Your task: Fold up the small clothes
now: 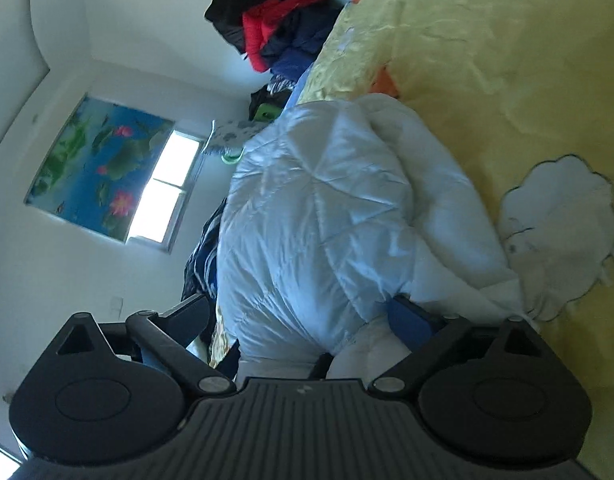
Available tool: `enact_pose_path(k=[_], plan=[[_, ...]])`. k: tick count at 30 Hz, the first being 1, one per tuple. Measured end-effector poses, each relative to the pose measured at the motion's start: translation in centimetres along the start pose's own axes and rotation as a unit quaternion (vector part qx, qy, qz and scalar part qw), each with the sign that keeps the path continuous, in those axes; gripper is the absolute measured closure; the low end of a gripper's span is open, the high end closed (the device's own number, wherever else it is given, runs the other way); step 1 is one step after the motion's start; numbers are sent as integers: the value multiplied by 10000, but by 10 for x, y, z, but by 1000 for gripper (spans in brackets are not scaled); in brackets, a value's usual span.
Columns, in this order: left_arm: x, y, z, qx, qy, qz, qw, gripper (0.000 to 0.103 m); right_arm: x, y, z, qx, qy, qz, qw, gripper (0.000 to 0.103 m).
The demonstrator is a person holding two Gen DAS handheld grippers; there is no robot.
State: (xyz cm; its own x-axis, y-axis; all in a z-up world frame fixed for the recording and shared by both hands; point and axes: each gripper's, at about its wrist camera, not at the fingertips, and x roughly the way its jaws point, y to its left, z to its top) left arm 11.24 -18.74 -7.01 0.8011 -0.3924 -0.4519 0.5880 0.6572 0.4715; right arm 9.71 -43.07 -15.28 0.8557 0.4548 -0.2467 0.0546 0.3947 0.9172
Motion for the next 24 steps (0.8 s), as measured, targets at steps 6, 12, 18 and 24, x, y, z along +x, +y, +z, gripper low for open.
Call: enact_pose_path(k=[6, 12, 18, 24], plan=[[-24, 47, 10, -798, -84, -641, 9947, 16, -17, 33, 6, -807, -58, -220, 9965, 4], [-13, 165, -11, -3446, 136, -959, 9337, 0, -21, 32, 65, -1239, 225, -731, 9893, 1], [57, 230, -60, -5978, 833, -1877, 7749, 1, 26, -3, 108, -668, 1104, -816, 9883, 2], [86, 202, -82, -6382, 1238, -2391, 7213, 0, 62, 0, 106, -1041, 1627, -791, 9780, 2]])
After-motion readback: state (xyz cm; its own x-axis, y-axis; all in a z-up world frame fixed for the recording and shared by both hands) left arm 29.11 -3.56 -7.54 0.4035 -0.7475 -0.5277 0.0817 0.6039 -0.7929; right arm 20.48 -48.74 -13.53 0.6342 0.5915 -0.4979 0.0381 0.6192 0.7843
